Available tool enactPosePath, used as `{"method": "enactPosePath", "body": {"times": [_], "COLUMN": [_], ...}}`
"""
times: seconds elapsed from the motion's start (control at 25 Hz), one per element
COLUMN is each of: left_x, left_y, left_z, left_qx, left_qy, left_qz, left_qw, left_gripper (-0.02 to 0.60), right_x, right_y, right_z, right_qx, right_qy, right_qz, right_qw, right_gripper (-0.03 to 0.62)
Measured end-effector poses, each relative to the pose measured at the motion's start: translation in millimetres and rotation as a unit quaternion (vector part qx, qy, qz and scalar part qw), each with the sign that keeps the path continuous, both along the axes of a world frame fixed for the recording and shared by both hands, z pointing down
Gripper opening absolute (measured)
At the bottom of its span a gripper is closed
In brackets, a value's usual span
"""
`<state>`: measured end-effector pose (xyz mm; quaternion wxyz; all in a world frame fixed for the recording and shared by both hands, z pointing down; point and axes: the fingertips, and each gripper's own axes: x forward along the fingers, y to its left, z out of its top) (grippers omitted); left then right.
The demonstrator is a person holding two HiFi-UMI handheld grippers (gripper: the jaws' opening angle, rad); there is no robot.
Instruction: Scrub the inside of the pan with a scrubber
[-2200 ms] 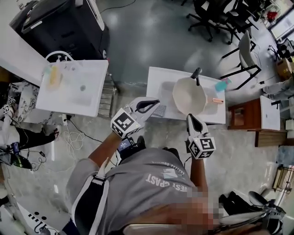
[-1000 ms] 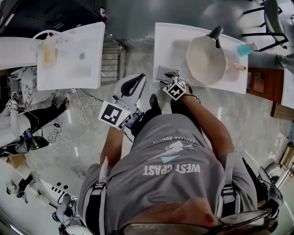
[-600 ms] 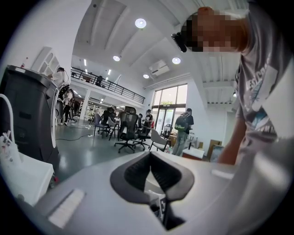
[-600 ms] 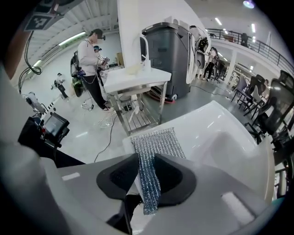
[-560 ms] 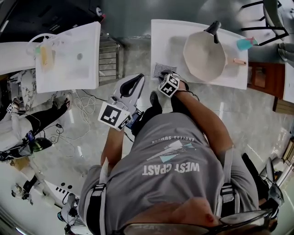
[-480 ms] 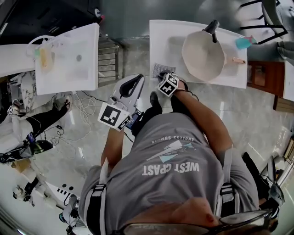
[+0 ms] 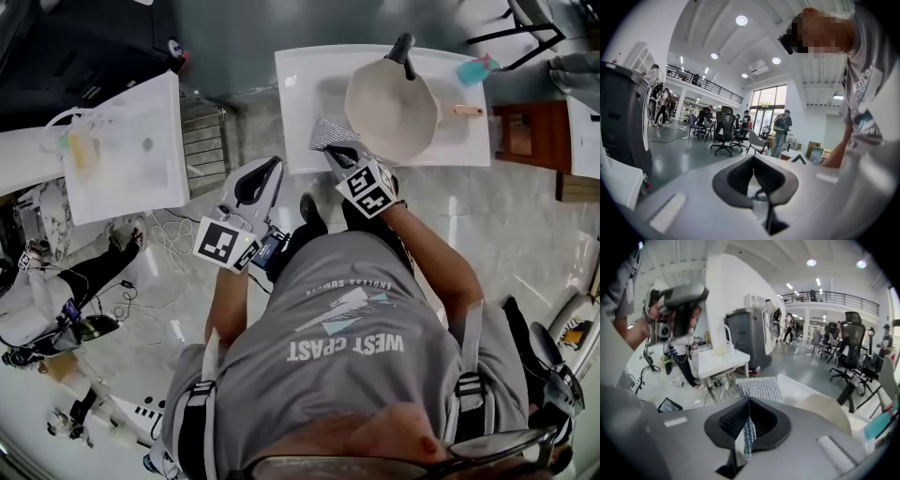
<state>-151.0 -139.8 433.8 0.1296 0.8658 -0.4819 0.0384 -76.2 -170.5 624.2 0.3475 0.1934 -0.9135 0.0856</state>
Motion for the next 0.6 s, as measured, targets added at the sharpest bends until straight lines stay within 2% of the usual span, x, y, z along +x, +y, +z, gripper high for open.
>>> {"method": "enactPosePath", "body": {"times": [0.12, 0.28, 0.6], "left_x": [12, 25, 39], "left_y": [-8, -17, -28], "left_z": [3, 8, 22], "left_qx": [-0.004, -0.016, -0.045], "left_qy": [-0.002, -0.008, -0.023], "left_qz": [0.007, 0.014, 0.0], "left_qw": [1.0, 0.9997, 0.9987], "left_gripper": [0.003, 0.003, 0.003], "right_x": [45, 97, 126], "right_y": [-48, -118, -204], "right_z": [-16, 29, 151], "right_qx": [0.041, 0.055, 0.053], "right_qy": [0.0, 0.071, 0.199], "right_qz": [0.05, 0.086, 0.058], "right_qw": [0.998, 0.992, 0.977], "right_gripper": [0.012, 0.014, 0.018]}}
